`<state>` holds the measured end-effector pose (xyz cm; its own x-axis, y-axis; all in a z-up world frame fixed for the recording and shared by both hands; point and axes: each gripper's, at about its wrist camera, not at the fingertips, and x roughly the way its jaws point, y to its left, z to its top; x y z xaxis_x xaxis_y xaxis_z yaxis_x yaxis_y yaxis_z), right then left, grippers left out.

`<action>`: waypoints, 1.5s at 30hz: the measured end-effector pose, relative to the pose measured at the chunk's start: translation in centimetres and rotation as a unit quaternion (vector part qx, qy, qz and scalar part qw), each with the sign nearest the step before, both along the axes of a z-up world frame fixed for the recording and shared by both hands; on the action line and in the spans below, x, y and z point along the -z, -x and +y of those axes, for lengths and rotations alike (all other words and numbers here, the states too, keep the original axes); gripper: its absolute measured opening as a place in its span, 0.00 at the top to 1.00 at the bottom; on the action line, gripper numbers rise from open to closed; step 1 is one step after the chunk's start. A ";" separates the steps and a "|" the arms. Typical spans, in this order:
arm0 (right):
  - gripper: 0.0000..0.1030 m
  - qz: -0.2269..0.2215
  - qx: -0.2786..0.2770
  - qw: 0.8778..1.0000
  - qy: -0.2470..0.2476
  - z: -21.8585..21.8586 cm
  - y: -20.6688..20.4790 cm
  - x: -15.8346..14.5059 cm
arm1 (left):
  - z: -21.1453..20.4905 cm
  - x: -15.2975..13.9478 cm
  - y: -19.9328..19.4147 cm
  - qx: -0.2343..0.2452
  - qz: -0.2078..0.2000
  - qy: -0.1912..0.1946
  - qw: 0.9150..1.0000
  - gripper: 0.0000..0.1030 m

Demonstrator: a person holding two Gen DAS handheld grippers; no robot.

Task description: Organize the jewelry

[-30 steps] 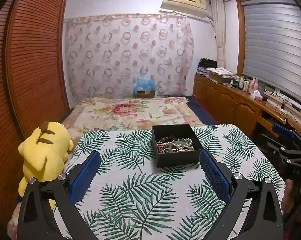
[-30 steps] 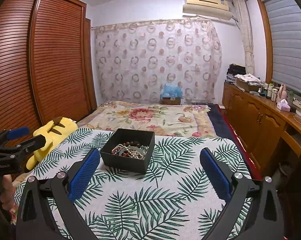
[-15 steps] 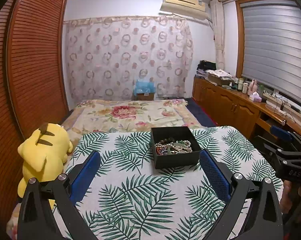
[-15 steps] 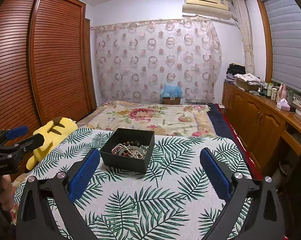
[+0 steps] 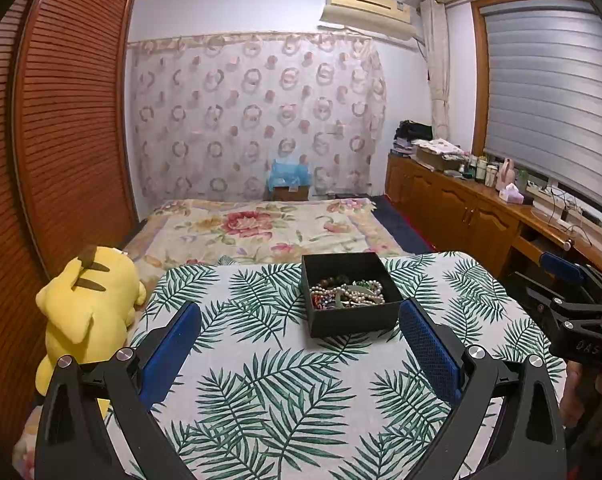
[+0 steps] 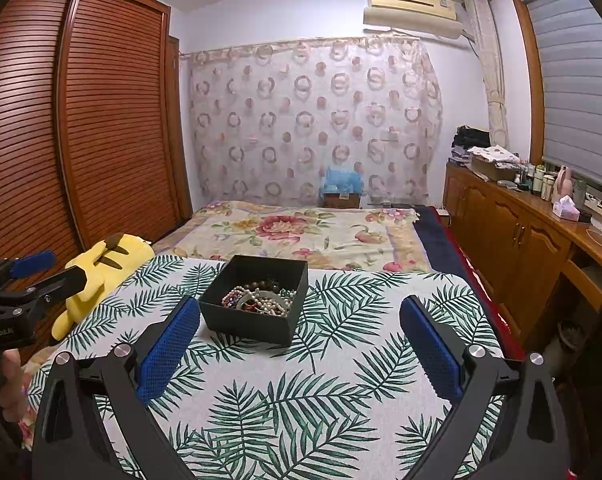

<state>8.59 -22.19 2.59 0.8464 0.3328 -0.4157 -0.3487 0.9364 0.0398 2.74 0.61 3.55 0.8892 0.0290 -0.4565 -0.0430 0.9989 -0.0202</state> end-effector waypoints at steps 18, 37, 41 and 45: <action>0.02 0.000 0.002 1.000 -0.001 -0.2 0.0 0.2 | 0.0 0.1 0.1 -0.001 0.001 0.000 1.000 0.07; 0.02 0.000 0.002 1.000 -0.001 -0.1 0.0 0.1 | 0.0 0.2 0.2 0.000 0.000 0.001 1.000 0.07; 0.02 0.000 0.002 1.000 -0.002 -0.1 0.0 0.2 | 0.0 0.2 0.2 0.000 0.000 0.001 1.000 0.07; 0.02 0.002 0.002 1.000 -0.001 -0.1 0.0 0.3 | -0.1 0.1 0.1 0.000 0.000 0.001 1.000 0.07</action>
<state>8.64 -22.30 2.28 0.8462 0.3313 -0.4174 -0.3455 0.9374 0.0436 2.63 0.51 3.41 0.8889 0.0280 -0.4572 -0.0425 0.9989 -0.0214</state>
